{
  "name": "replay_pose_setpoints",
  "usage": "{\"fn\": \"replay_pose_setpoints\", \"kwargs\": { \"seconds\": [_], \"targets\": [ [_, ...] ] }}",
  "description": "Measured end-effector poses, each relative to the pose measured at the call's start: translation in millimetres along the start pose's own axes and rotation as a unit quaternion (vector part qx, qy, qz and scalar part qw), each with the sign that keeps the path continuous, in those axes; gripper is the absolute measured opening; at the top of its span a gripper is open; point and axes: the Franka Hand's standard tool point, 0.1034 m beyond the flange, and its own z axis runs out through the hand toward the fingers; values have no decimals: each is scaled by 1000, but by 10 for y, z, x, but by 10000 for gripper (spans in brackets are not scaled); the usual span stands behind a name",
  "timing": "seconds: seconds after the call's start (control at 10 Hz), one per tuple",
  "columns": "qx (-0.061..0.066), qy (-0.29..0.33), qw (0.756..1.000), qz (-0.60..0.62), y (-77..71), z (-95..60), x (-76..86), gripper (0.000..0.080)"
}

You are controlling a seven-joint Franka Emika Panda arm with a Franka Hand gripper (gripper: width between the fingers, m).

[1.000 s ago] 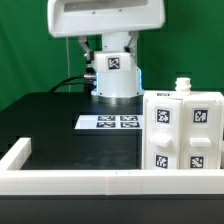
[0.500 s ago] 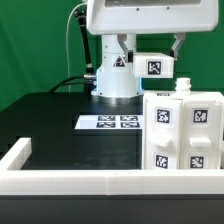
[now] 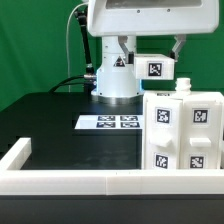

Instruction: Assemble cabinet

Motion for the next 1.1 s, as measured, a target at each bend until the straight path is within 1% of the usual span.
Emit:
{"fn": "replay_pose_setpoints", "kwargs": {
  "seconds": [0.3, 0.5, 0.7, 1.1],
  "targets": [
    [0, 2, 1000, 10, -248, -97, 209, 561],
    [-1, 5, 1000, 5, -366, -93, 315, 561],
    [-2, 7, 1000, -5, -396, -15, 378, 561],
    [-3, 14, 1000, -11, -398, -19, 451, 561]
  ]
}}
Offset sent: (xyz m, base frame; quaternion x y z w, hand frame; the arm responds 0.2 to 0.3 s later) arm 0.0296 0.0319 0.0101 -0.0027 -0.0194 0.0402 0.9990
